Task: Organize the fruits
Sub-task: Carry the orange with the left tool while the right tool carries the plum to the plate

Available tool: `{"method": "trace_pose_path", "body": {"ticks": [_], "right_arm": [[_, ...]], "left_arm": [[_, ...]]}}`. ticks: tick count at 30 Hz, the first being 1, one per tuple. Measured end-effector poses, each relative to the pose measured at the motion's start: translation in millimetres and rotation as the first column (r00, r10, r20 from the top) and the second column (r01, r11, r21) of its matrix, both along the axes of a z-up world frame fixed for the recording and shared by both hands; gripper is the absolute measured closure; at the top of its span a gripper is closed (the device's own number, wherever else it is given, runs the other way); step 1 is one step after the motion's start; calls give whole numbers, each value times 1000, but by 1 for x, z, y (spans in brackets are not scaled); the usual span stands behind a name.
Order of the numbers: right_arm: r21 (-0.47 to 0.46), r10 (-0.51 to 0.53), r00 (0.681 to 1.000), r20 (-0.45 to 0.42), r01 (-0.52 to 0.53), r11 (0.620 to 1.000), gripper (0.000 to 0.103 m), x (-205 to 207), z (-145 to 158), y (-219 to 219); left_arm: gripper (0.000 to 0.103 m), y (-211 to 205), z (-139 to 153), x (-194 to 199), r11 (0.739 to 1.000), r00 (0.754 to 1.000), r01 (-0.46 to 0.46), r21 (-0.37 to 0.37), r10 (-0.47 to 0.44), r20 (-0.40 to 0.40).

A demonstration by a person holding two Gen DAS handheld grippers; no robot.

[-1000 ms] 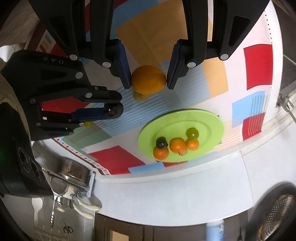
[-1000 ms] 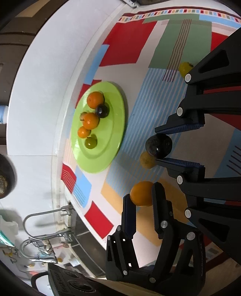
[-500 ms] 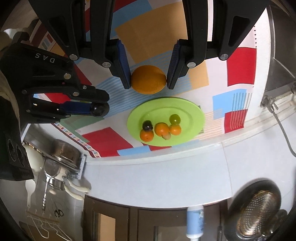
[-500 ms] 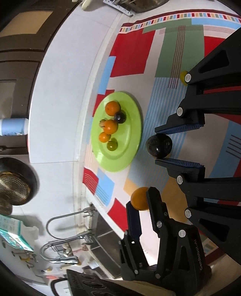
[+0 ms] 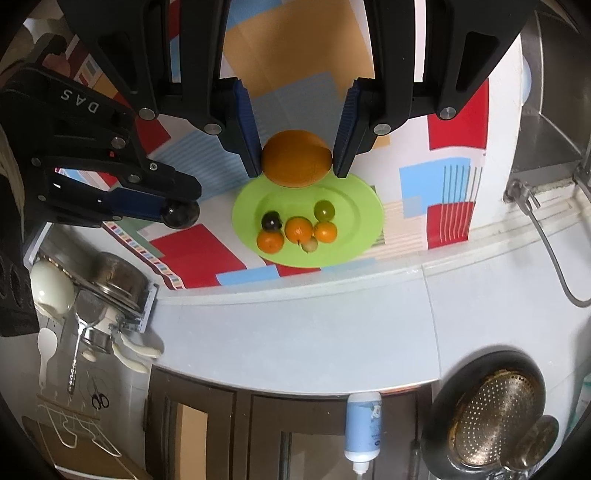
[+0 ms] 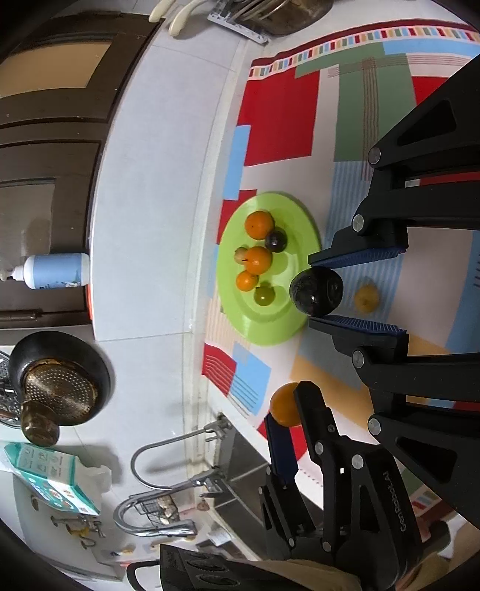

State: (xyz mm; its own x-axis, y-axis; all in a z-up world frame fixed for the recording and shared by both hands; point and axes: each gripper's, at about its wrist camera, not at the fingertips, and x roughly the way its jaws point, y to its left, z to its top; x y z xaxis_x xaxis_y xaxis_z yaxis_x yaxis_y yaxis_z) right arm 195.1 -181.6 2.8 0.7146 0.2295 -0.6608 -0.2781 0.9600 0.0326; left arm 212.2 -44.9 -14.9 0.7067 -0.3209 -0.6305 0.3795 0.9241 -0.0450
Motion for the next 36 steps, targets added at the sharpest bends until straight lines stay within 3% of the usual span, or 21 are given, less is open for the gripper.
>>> {"method": "trace_pose_path", "body": {"ticks": [15, 36], "right_arm": [[-13, -67, 997, 25, 67, 998, 76, 37, 10, 21], [-5, -135, 985, -103, 135, 991, 76, 107, -23, 36]], "left_arm": [[64, 12, 10, 53, 999, 999, 43, 15, -43, 9], [64, 13, -25, 139, 991, 989, 132, 27, -130, -69]]}}
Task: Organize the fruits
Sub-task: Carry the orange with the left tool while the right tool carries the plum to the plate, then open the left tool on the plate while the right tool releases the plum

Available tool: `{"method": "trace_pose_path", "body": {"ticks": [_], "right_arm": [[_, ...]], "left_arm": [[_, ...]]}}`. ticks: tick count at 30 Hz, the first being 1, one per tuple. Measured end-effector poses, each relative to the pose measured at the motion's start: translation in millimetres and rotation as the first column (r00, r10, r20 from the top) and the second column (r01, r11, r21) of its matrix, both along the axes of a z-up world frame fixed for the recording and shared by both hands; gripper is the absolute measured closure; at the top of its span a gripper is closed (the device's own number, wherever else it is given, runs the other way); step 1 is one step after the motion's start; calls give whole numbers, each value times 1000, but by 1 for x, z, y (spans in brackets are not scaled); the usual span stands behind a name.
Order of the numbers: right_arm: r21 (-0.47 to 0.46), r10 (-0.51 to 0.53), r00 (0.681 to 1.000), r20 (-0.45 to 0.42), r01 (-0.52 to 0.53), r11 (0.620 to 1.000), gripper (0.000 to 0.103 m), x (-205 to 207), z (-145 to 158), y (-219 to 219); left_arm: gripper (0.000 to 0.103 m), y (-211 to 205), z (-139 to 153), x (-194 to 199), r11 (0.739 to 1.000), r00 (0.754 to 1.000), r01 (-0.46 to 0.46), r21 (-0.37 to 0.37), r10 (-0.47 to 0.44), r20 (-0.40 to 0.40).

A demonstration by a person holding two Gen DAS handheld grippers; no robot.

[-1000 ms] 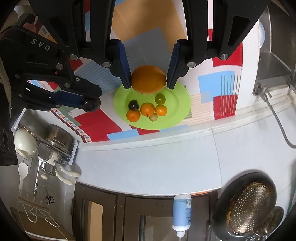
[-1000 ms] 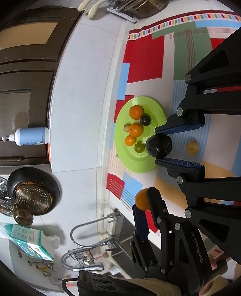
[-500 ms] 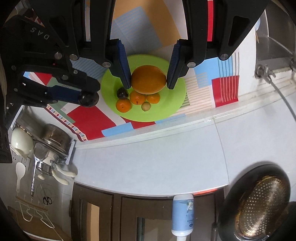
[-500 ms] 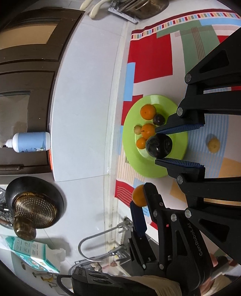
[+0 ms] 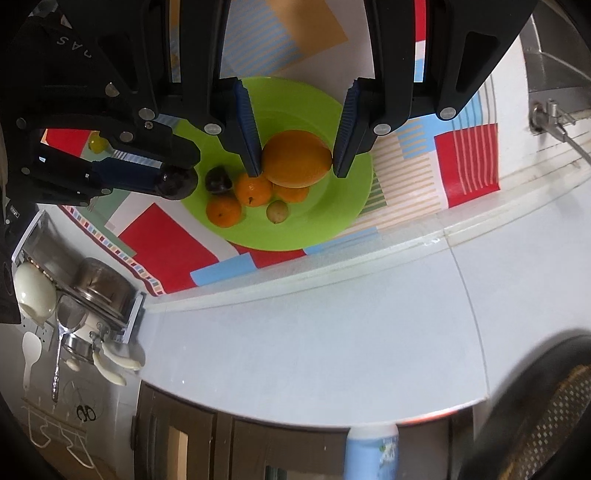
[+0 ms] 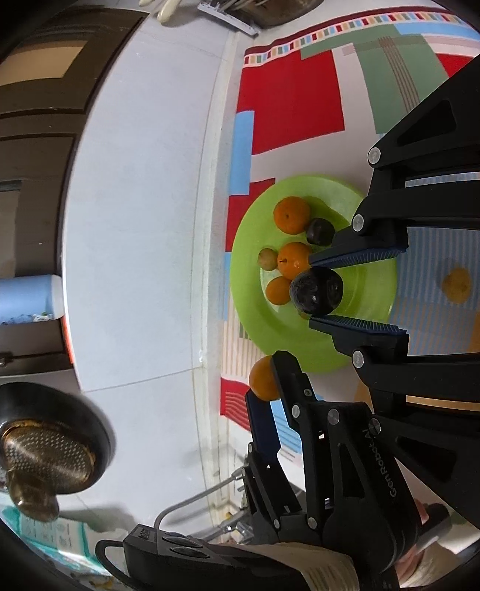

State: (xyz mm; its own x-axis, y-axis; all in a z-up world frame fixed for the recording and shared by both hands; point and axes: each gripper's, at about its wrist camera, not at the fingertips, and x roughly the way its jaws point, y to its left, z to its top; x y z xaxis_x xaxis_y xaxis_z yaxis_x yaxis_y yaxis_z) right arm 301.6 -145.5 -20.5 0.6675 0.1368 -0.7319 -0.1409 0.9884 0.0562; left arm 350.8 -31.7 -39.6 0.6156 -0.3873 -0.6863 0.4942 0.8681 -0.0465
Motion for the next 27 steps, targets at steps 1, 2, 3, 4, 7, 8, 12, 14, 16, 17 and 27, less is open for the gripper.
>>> {"method": "trace_pose_path", "body": {"ticks": [1, 2, 3, 4, 7, 8, 12, 14, 16, 17, 27], "right_arm": [[0, -2, 1000, -9, 2, 1000, 76, 3, -3, 0], [-1, -4, 1000, -16, 4, 1000, 76, 6, -6, 0], [-1, -5, 1000, -24, 5, 1000, 76, 8, -9, 0], [-2, -9, 999, -35, 9, 1000, 76, 12, -13, -1], [-4, -17, 998, -58, 17, 1000, 76, 20, -22, -2], [-5, -21, 998, -63, 20, 1000, 76, 22, -24, -3], [1, -30, 996, -86, 31, 1000, 76, 29, -33, -8], [2, -32, 995, -97, 32, 999, 76, 33, -37, -9], [6, -31, 994, -104, 32, 999, 76, 36, -40, -9], [6, -30, 994, -107, 31, 1000, 76, 38, -42, -9], [8, -25, 992, -123, 26, 1000, 76, 47, -50, -8]], "left_arm": [[64, 0, -2, 3, 1000, 1000, 4, 0, -4, -5], [64, -1, -5, 5, 1000, 1000, 6, 3, -6, -9], [64, -1, -8, 9, 1000, 1000, 7, 8, -7, -14], [64, -2, -11, 12, 1000, 1000, 9, 12, -9, -18], [64, -4, -21, 22, 1000, 999, 20, 24, -19, -35], [64, -5, -23, 24, 999, 999, 22, 28, -21, -37], [64, -7, -32, 32, 999, 998, 27, 35, -26, -49], [64, -7, -36, 36, 999, 998, 30, 32, -28, -60], [64, -8, -39, 39, 999, 997, 29, 33, -27, -70], [64, -8, -41, 40, 999, 997, 29, 32, -27, -74], [64, -11, -51, 48, 998, 994, 38, 42, -34, -102]]}}
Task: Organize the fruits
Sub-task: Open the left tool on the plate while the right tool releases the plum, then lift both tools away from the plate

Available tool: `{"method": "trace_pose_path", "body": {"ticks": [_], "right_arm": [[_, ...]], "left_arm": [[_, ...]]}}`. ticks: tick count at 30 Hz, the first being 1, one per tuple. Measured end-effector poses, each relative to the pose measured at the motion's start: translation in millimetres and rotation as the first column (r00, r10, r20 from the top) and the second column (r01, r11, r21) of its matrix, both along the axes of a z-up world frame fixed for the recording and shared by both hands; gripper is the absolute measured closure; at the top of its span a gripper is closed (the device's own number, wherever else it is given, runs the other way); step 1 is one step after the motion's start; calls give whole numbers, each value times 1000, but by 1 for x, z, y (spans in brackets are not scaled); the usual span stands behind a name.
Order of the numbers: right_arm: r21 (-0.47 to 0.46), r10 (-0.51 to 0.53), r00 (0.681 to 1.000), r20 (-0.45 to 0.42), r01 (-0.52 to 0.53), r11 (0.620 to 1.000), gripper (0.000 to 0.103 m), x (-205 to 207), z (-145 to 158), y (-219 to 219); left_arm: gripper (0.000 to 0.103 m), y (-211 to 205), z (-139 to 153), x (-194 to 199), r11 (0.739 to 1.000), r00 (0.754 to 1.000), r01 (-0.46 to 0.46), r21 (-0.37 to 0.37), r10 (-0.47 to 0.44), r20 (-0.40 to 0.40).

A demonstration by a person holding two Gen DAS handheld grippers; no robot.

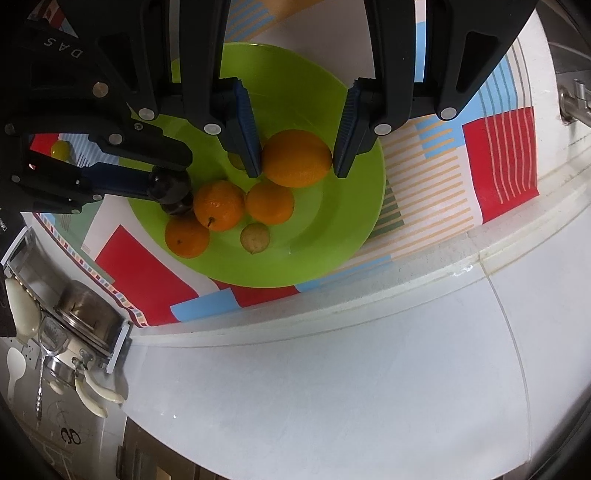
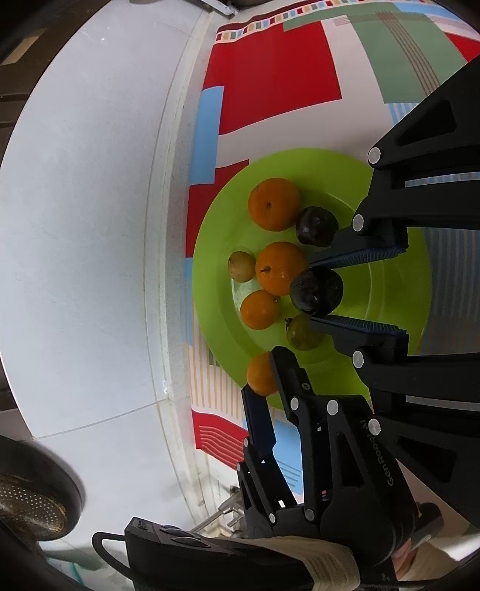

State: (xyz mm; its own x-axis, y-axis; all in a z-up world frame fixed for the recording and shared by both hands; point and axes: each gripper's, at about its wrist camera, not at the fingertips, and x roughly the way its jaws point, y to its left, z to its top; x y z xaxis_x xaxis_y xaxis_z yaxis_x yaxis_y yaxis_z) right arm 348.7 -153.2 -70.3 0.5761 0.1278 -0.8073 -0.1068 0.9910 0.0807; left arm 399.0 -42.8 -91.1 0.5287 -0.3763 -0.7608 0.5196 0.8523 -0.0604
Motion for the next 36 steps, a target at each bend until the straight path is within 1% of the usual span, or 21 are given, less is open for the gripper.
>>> {"method": "trace_pose_path", "body": {"ticks": [3, 6, 15, 16, 18, 31, 34, 36], "right_arm": [[4, 3, 1000, -10, -3, 1000, 76, 1, -2, 0], [-1, -1, 1000, -8, 1, 1000, 75, 1, -2, 1], [2, -16, 1000, 12, 16, 1000, 74, -10, 9, -6], [2, -16, 1000, 17, 16, 1000, 73, -13, 12, -6], [3, -19, 999, 33, 19, 1000, 66, -19, 17, -8], [20, -31, 991, 131, 29, 999, 66, -63, 60, -19], [17, -31, 988, 149, 28, 999, 66, -74, 68, -23], [20, -33, 987, 160, 30, 999, 66, -82, 73, -27]], "left_arm": [[63, 0, -1, 1, 1000, 1000, 1, 2, -1, -2], [55, 0, 3, 1, 1000, 1000, -4, -2, 4, 12], [55, 8, 24, -18, 998, 996, -53, 14, 52, 65], [55, 9, 28, -21, 998, 996, -59, 10, 59, 72], [55, 11, 36, -29, 997, 994, -72, 0, 72, 79], [52, 12, 73, -76, 993, 986, -114, -29, 116, 120], [49, 12, 82, -89, 990, 981, -134, -38, 138, 135], [43, 11, 87, -99, 988, 978, -149, -51, 155, 141]]}}
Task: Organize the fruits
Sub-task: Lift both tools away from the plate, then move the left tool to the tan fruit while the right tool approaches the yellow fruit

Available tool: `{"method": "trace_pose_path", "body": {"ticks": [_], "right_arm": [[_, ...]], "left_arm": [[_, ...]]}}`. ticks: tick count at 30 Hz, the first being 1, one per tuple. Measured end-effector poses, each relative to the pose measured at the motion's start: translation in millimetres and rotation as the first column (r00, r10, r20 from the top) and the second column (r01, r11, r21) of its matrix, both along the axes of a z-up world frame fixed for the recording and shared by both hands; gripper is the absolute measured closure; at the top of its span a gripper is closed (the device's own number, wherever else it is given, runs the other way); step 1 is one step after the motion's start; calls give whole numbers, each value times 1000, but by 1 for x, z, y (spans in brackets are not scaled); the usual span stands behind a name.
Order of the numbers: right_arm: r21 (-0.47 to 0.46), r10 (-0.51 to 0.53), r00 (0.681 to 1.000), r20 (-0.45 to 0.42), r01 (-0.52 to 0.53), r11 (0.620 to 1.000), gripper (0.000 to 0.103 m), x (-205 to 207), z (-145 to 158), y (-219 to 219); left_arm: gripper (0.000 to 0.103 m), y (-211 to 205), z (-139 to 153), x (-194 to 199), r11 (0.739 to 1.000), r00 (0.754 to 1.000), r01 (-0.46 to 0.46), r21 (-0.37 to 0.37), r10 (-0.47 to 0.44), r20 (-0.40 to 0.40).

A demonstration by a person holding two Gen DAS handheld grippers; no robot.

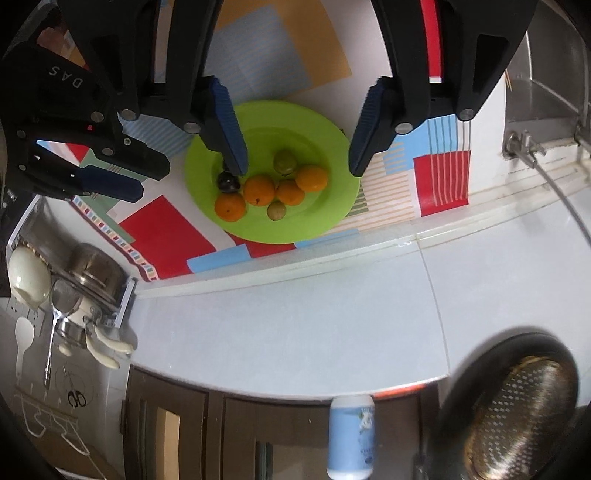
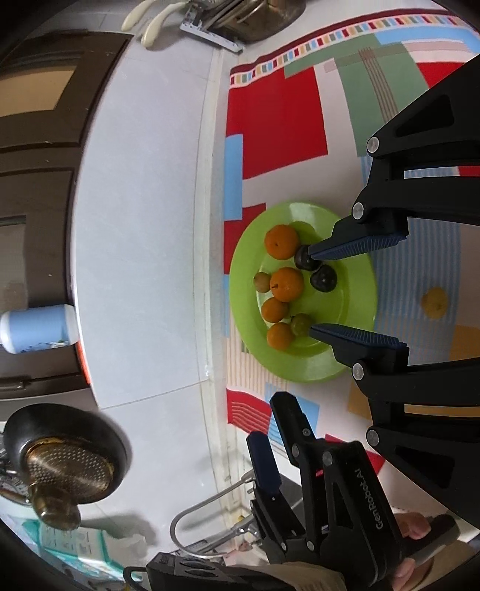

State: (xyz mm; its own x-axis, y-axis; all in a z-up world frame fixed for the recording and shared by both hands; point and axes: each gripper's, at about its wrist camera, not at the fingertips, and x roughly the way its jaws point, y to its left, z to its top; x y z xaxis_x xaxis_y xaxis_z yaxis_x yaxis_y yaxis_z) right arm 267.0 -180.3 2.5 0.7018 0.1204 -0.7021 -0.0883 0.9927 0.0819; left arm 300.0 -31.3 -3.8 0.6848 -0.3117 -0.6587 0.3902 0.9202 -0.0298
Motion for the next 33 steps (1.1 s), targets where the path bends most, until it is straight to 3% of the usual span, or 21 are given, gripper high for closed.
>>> {"method": "trace_pose_path", "body": {"ticks": [2, 5, 8, 23, 33], "right_arm": [[6, -3, 1000, 11, 3, 1000, 66, -8, 4, -4], [11, -7, 1000, 24, 6, 1000, 66, -19, 10, -11], [10, -20, 999, 42, 19, 1000, 55, -30, 14, -18], [-2, -31, 996, 84, 31, 1000, 55, -71, 25, -53], [-10, -51, 997, 60, 52, 999, 55, -88, 8, -78]], "left_arm": [[37, 0, 5, -10, 1000, 1000, -15, -10, 15, 5], [37, -2, 11, -23, 999, 999, -29, -24, 29, 14], [35, -5, 18, -36, 999, 999, -39, -33, 40, 25], [26, -33, 21, -83, 994, 996, -85, -65, 87, 24], [26, -53, 0, -103, 992, 992, -123, -39, 124, 27]]}}
